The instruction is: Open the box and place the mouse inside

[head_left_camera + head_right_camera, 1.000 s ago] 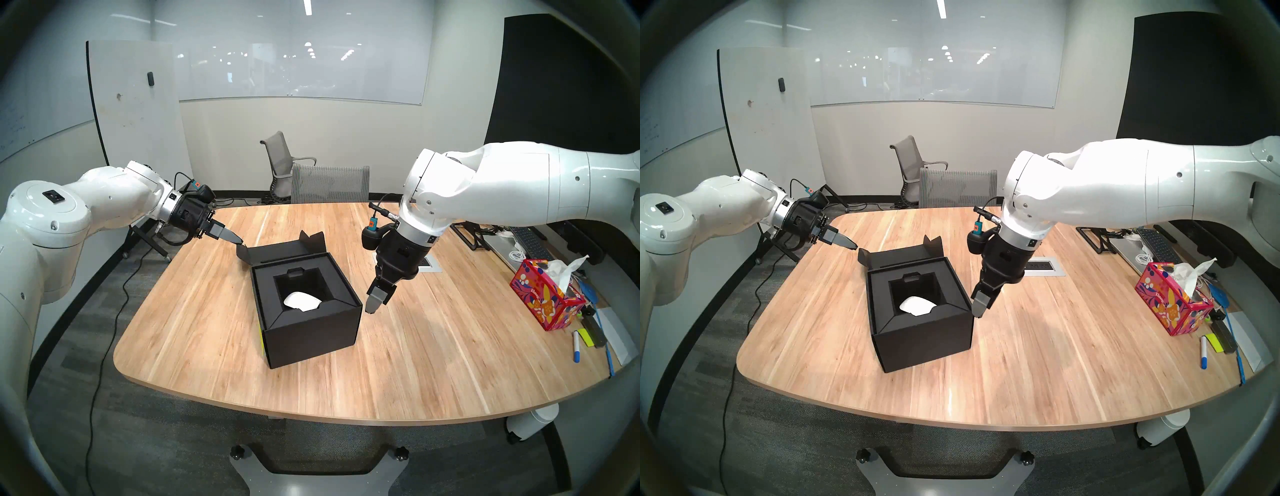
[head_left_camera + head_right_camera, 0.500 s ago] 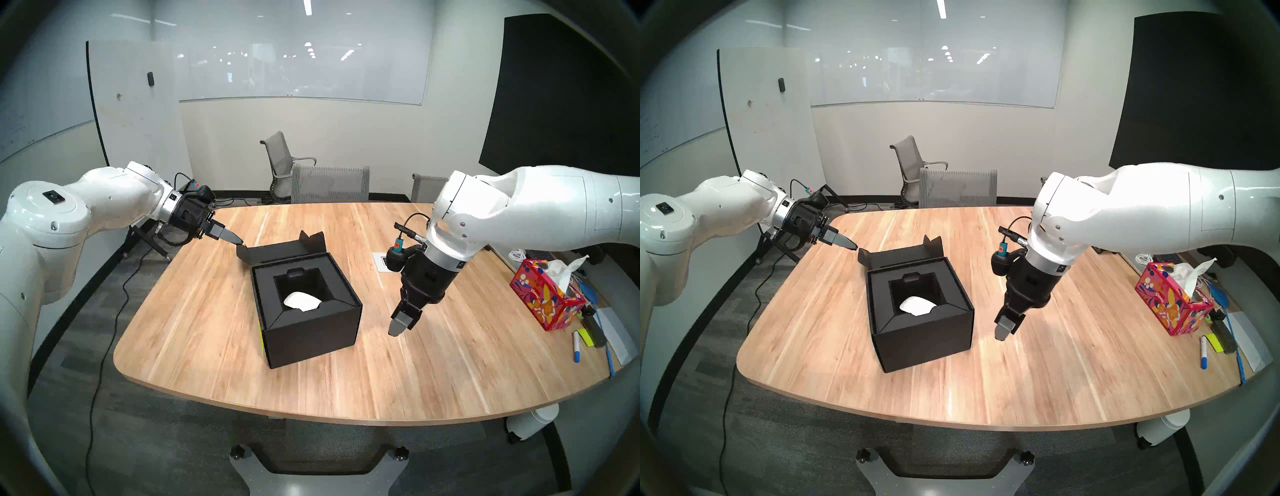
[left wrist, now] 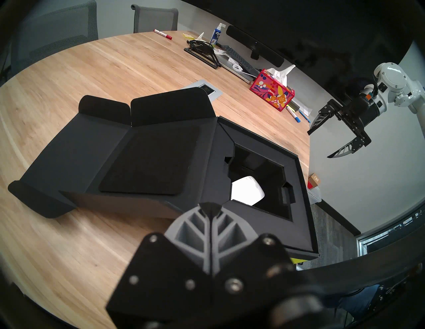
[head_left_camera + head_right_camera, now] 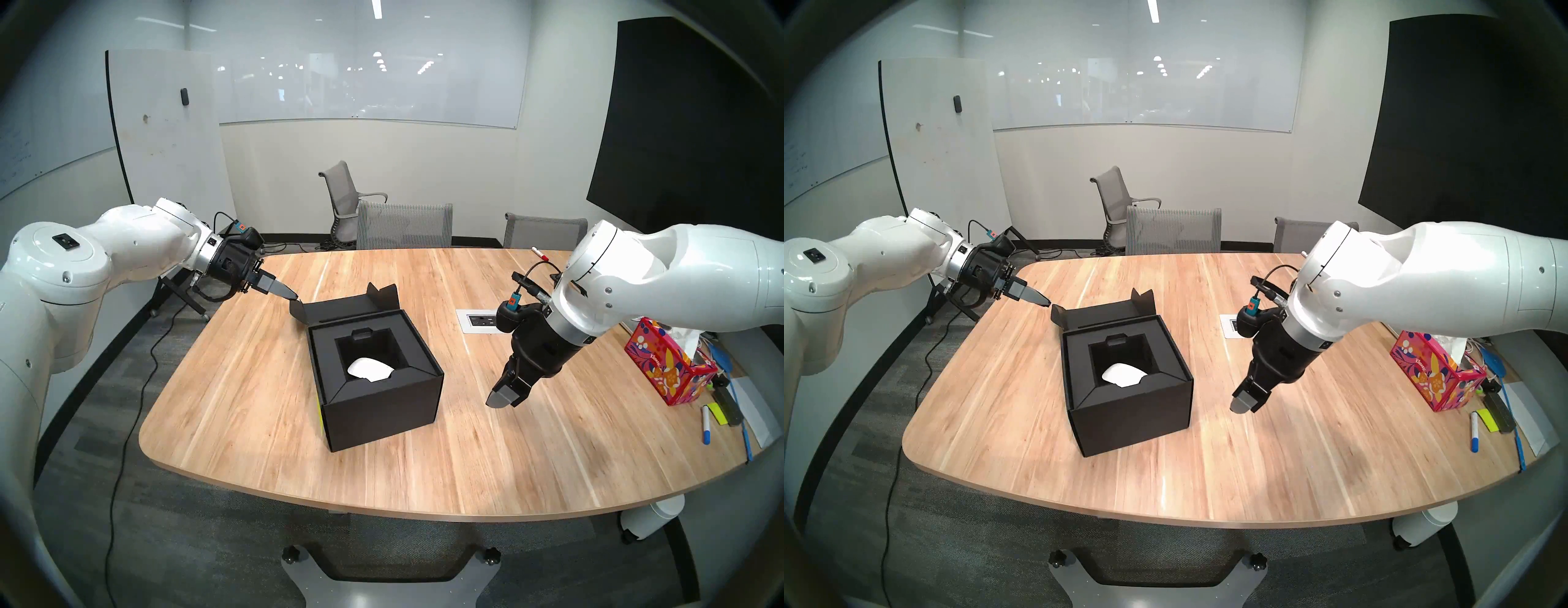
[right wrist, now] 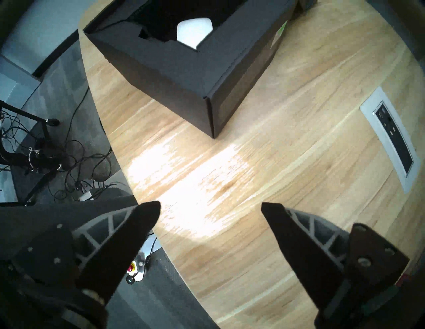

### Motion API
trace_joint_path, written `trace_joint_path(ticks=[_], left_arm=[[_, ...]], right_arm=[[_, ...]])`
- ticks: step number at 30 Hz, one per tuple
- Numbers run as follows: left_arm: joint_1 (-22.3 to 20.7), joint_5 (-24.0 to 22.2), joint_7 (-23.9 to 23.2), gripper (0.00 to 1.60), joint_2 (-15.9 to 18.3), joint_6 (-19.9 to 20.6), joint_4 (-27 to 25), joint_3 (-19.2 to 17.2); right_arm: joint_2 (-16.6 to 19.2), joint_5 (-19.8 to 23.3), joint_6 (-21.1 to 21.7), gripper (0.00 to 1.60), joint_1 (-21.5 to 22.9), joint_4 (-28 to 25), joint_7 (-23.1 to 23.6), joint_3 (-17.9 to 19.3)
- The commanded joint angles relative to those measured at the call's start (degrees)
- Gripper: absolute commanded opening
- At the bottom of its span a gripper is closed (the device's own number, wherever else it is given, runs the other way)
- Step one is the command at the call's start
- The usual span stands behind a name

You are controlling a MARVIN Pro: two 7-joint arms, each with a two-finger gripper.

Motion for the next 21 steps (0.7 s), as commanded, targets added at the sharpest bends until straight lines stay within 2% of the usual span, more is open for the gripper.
trace_joint_path(ticks=[1, 5, 12, 13, 14, 19, 20, 21], left_arm=[[-1.2, -0.2, 0.0, 0.00, -0.1, 0.0, 0.0, -0.4], [-1.2, -0.2, 0.0, 0.00, -0.1, 0.0, 0.1, -0.4], [-1.2, -0.2, 0.0, 0.00, -0.1, 0.0, 0.1, -0.4], [-1.2, -0.2, 0.0, 0.00, -0.1, 0.0, 0.1, -0.4], [-1.2, -0.2, 0.0, 0.00, -0.1, 0.0, 0.1, -0.4], [-1.2, -0.2, 0.0, 0.00, -0.1, 0.0, 0.1, -0.4], [-1.2, -0.1, 0.0, 0.00, -0.1, 0.0, 0.2, -0.4], [-1.2, -0.1, 0.0, 0.00, -0.1, 0.0, 0.2, -0.4]], right_arm=[[6.5, -0.7, -6.2, 1.60, 2.3, -3.6, -4.6, -0.5], [9.7, -1.8, -11.4, 1.60, 1.9, -7.3, -8.7, -2.0], [13.6, -4.3, -17.2, 1.60, 1.2, -12.1, -13.4, -4.8], [14.9, -4.9, -18.4, 1.60, 1.0, -13.0, -14.2, -5.4], [14.5, -5.1, -18.7, 1.60, 0.9, -13.4, -15.2, -6.2], [17.6, -8.1, -23.3, 1.60, 0.3, -16.1, -20.3, -9.4], [19.2, -9.0, -25.3, 1.60, 0.2, -16.3, -22.7, -11.2], [19.2, -9.0, -25.3, 1.60, 0.2, -16.3, -22.7, -11.2]])
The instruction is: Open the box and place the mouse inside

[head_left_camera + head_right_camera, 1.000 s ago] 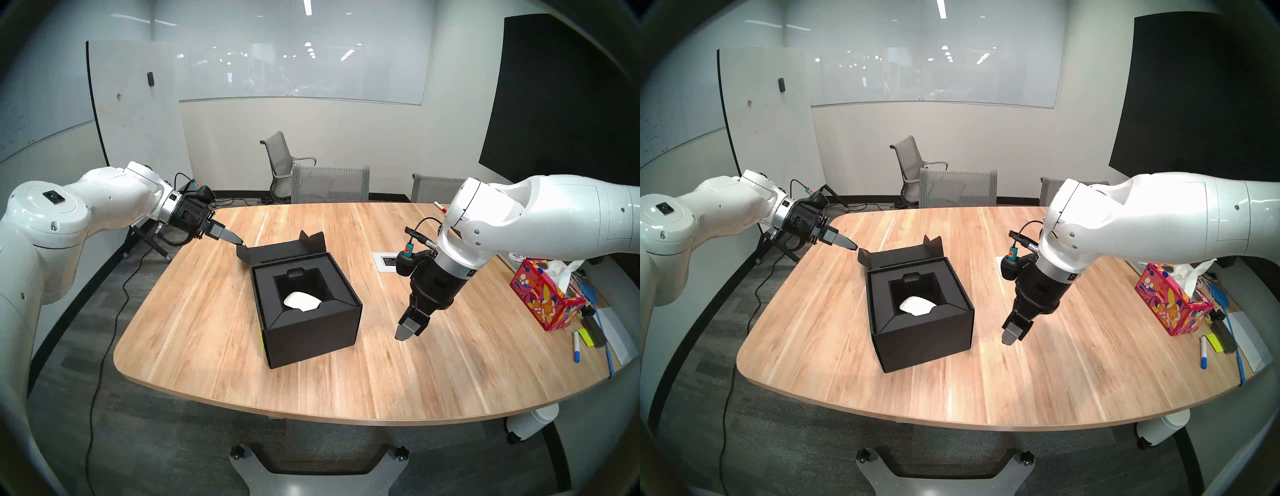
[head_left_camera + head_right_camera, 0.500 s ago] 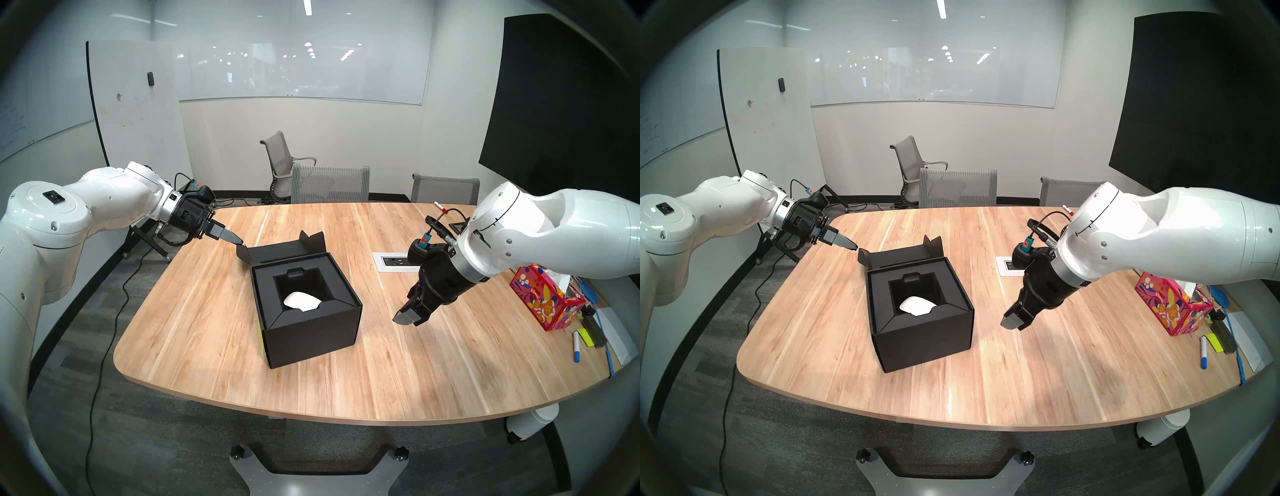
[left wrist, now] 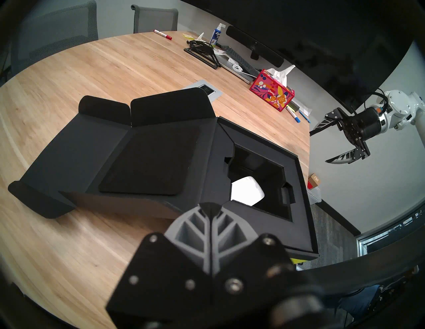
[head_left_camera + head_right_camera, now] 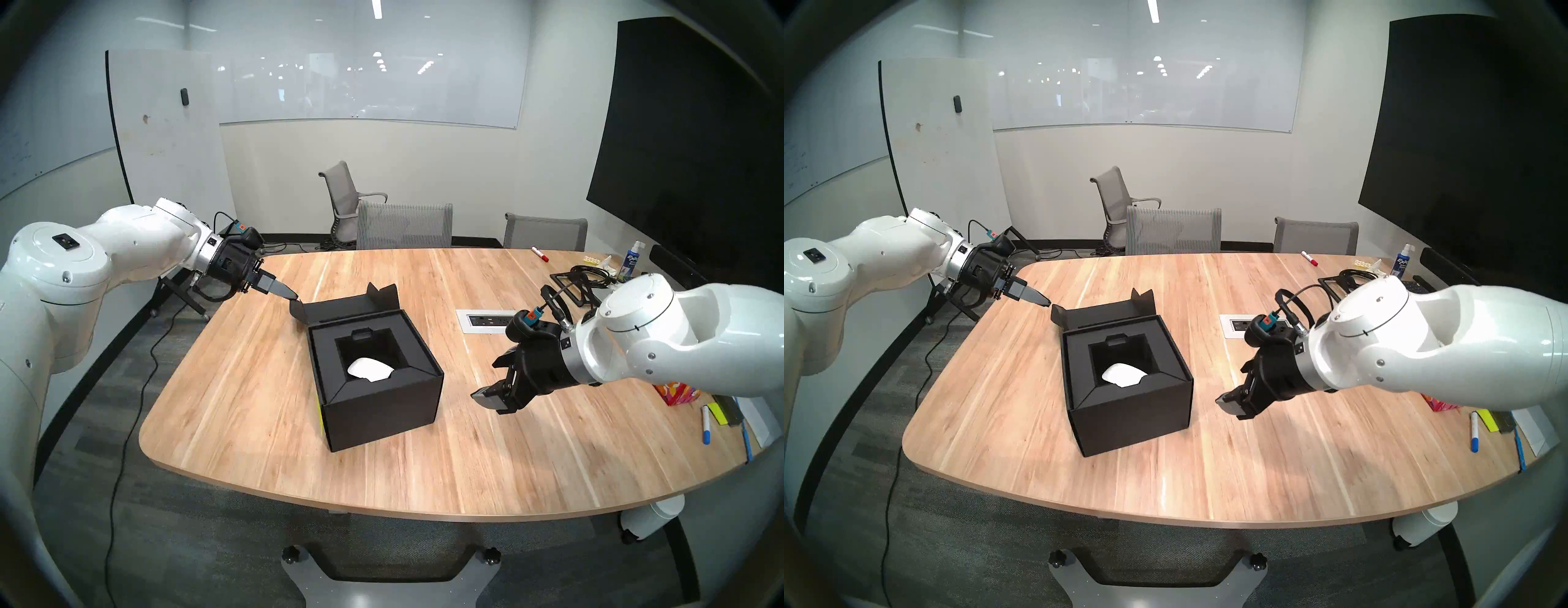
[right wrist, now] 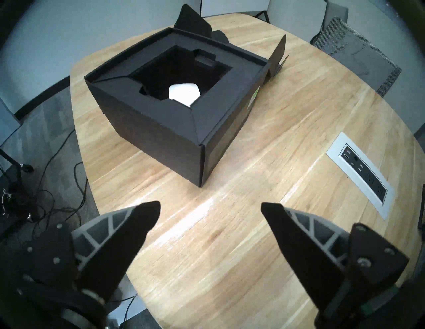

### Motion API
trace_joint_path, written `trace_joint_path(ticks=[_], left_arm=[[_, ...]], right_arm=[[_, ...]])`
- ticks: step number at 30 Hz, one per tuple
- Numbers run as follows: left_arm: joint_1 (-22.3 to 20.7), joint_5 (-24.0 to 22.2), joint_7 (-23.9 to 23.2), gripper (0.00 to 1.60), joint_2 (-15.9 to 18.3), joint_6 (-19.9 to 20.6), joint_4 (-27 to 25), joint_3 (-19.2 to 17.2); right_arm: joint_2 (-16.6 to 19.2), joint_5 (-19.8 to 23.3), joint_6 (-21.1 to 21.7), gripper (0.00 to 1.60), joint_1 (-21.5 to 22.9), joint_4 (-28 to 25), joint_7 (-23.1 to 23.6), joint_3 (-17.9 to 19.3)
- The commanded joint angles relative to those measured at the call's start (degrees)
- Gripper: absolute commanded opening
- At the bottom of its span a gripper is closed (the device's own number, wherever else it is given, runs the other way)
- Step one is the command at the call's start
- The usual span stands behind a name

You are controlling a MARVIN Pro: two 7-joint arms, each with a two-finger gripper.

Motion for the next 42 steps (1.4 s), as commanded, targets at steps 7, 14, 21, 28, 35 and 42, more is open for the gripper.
trace_joint_path(ticks=[7, 14, 21, 28, 35, 42], left_arm=[[-1.3, -0.1, 0.0, 0.00, -0.1, 0.1, 0.2, -0.4], [-1.3, -0.1, 0.0, 0.00, -0.1, 0.1, 0.1, -0.4], [-1.4, 0.0, 0.0, 0.00, 0.0, 0.2, 0.0, -0.4], [-1.4, 0.0, 0.0, 0.00, 0.0, 0.2, 0.0, -0.4], [-1.4, 0.1, 0.0, 0.00, 0.0, 0.2, 0.0, -0.4], [-1.4, 0.1, 0.0, 0.00, 0.0, 0.2, 0.0, -0.5]], right_arm=[[7.4, -3.3, -11.4, 1.60, 0.2, -0.3, -12.3, -7.1], [8.7, -6.0, -18.4, 1.60, 0.0, -1.5, -19.6, -10.1], [9.7, -11.9, -25.4, 1.60, -2.2, -0.8, -16.8, -11.6], [8.0, -14.2, -31.4, 1.60, -5.1, 1.1, -13.0, -12.1], [4.8, -14.4, -36.6, 1.60, -7.7, 3.0, -12.3, -12.2], [2.8, -13.2, -38.9, 1.60, -10.0, 4.5, -12.2, -11.9]])
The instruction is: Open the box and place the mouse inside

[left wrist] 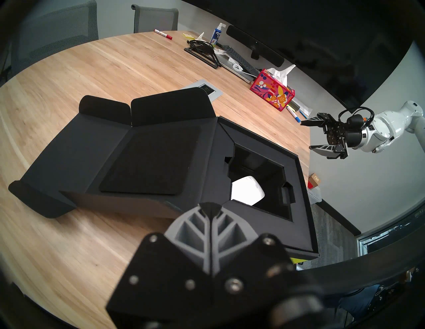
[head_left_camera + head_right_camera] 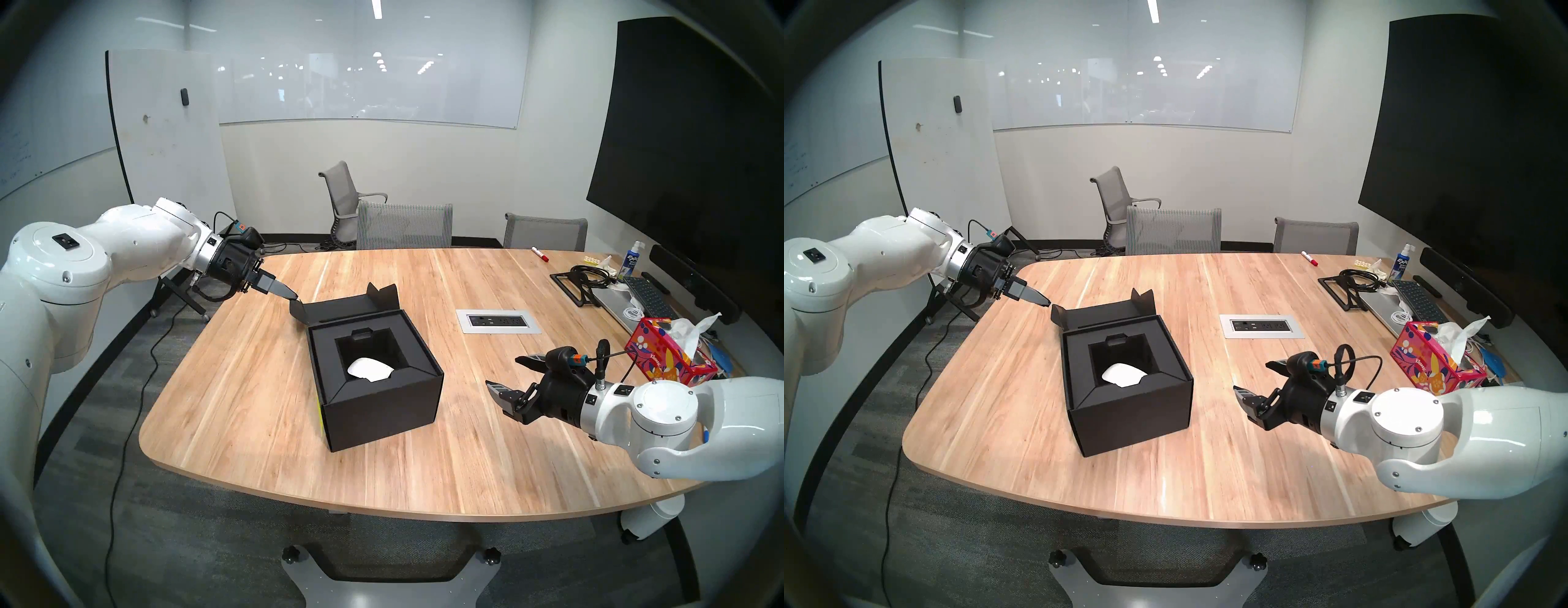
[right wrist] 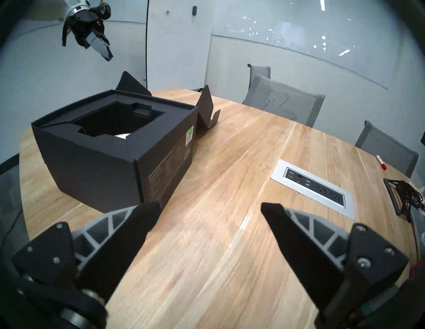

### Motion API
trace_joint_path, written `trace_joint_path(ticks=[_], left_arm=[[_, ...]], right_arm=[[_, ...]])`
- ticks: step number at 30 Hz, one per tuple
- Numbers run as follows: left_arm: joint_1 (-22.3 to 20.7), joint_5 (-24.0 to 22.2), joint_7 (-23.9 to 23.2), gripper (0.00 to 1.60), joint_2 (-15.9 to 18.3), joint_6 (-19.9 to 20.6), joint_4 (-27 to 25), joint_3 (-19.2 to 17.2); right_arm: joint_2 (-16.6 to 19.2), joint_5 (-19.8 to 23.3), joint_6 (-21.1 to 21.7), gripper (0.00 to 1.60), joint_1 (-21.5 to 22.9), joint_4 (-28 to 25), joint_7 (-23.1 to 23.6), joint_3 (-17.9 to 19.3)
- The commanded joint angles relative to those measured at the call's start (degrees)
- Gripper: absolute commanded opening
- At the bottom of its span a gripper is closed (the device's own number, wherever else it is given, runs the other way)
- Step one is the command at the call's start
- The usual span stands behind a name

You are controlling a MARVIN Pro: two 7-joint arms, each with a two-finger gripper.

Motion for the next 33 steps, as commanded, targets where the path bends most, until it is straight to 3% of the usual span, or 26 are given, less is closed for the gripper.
trace_joint_path(ticks=[1, 16, 33], left_arm=[[-1.4, -0.1, 0.0, 0.00, 0.0, 0.1, -0.1, -0.4], [-1.4, 0.0, 0.0, 0.00, 0.0, 0.2, -0.1, -0.5], [-1.4, 0.1, 0.0, 0.00, 0.0, 0.2, -0.1, -0.6]], right_arm=[[-2.5, 1.3, -3.2, 1.60, -2.2, 0.7, -0.7, 0.7], [-6.8, 2.0, -7.8, 1.60, -7.3, 3.2, -4.2, 1.6], [-9.3, 0.5, -11.1, 1.60, -9.8, 5.8, -3.2, 2.9]])
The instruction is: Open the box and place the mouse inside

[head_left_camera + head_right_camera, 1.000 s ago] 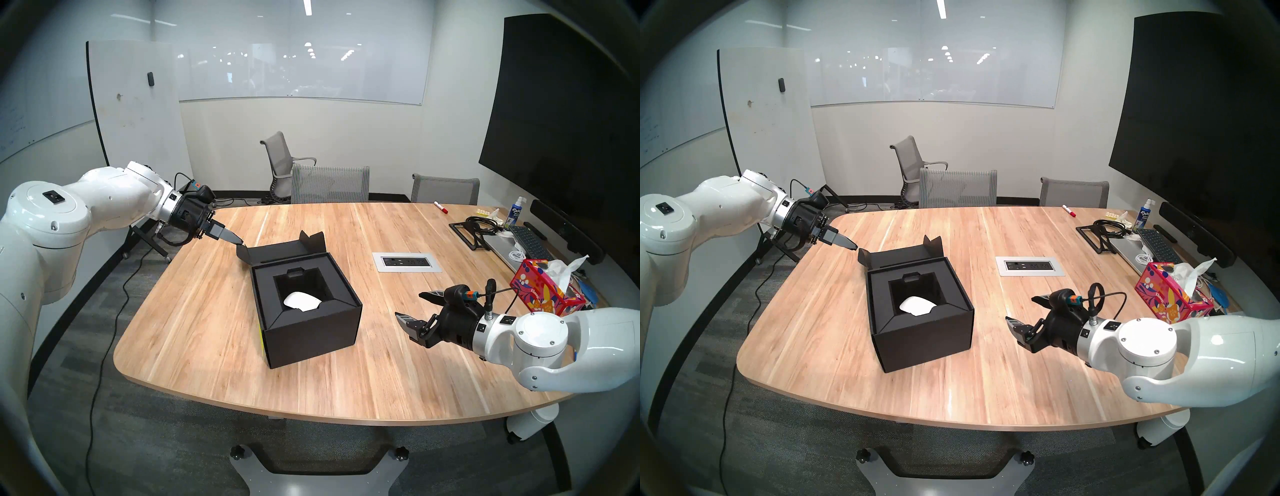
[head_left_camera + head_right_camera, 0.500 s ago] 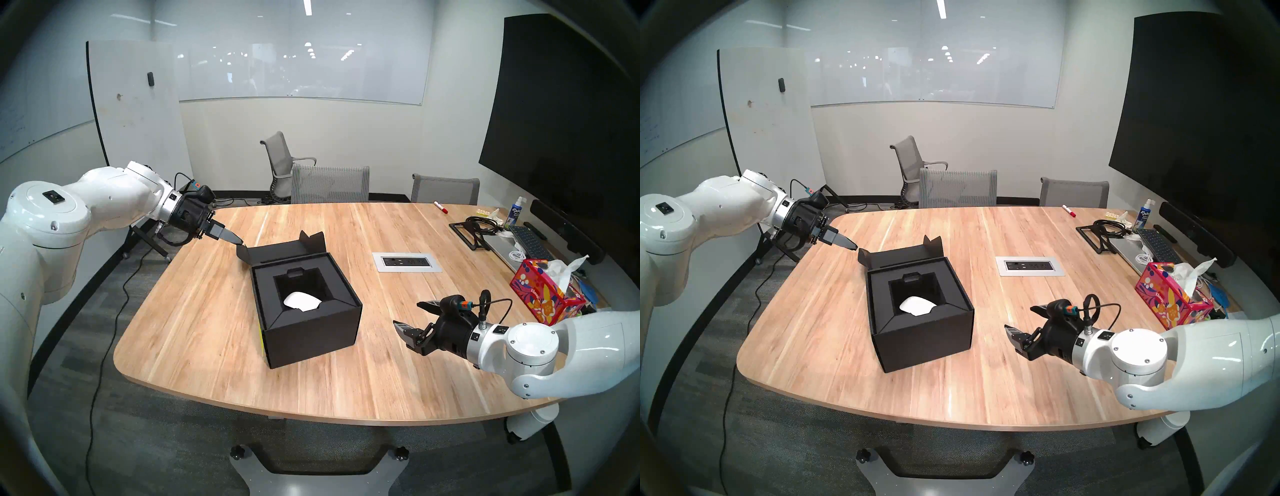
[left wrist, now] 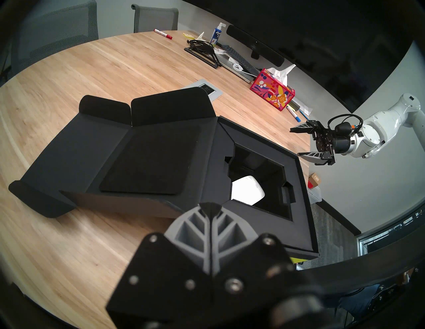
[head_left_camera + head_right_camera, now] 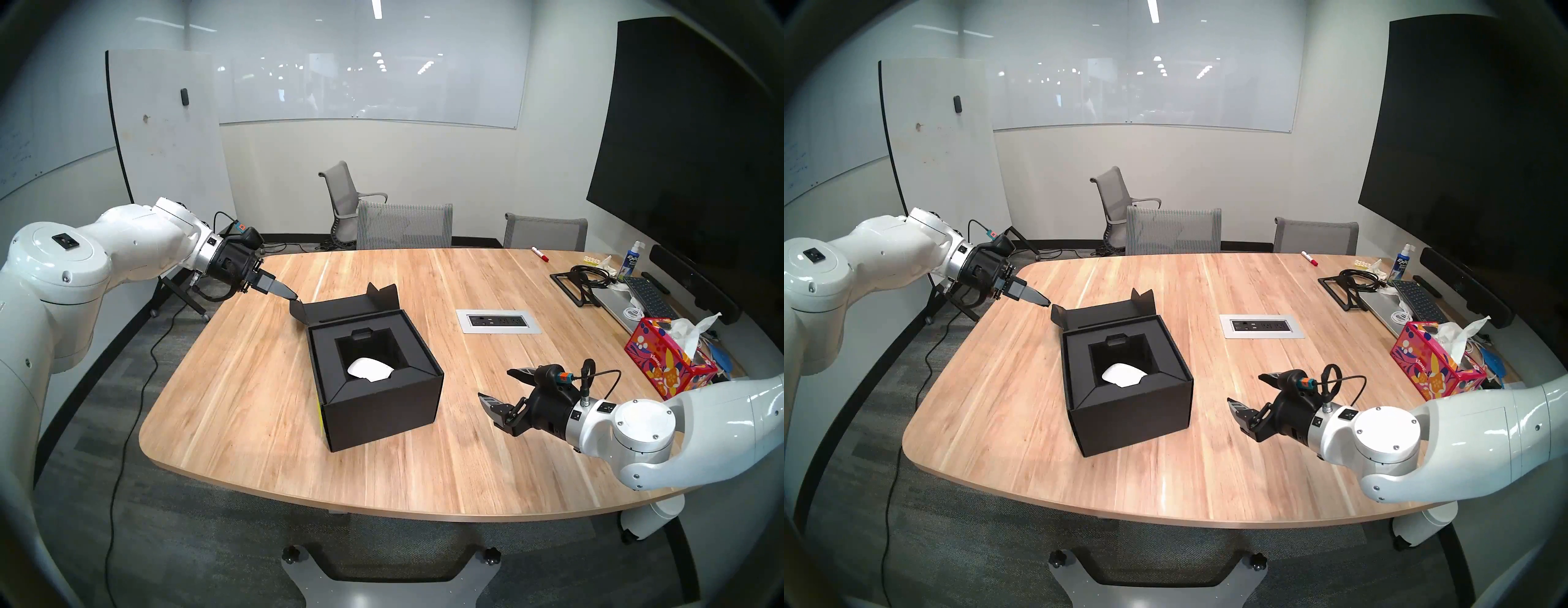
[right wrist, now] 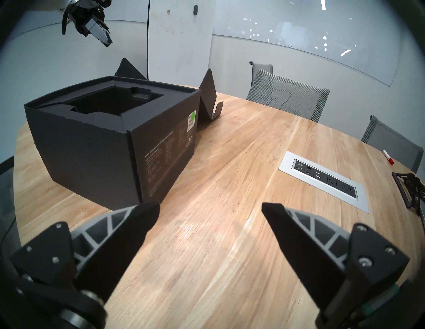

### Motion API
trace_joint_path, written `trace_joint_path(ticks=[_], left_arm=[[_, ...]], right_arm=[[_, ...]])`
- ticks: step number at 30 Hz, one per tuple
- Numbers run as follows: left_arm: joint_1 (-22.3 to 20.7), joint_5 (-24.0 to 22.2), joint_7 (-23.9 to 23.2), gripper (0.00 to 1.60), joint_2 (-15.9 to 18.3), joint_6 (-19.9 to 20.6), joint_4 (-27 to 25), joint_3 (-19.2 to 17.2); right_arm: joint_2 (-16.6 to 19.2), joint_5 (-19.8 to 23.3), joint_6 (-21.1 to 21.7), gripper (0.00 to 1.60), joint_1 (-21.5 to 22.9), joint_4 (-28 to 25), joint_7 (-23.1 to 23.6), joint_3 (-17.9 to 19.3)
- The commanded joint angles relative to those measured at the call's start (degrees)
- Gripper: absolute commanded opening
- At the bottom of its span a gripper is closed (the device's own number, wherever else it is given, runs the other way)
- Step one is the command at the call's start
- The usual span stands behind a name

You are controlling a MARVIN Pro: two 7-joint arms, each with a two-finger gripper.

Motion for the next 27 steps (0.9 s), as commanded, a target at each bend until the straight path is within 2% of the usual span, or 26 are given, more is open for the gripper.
trace_joint_path(ticks=[1, 27], left_arm=[[-1.4, -0.1, 0.0, 0.00, 0.0, 0.1, -0.1, -0.5], [-1.3, 0.0, 0.0, 0.00, 0.0, 0.2, -0.1, -0.6]], right_arm=[[-0.6, -0.1, -1.6, 1.60, -0.3, -0.3, 0.6, 0.8], [0.3, -0.7, -1.5, 1.60, -0.5, -0.8, 0.5, 0.9]])
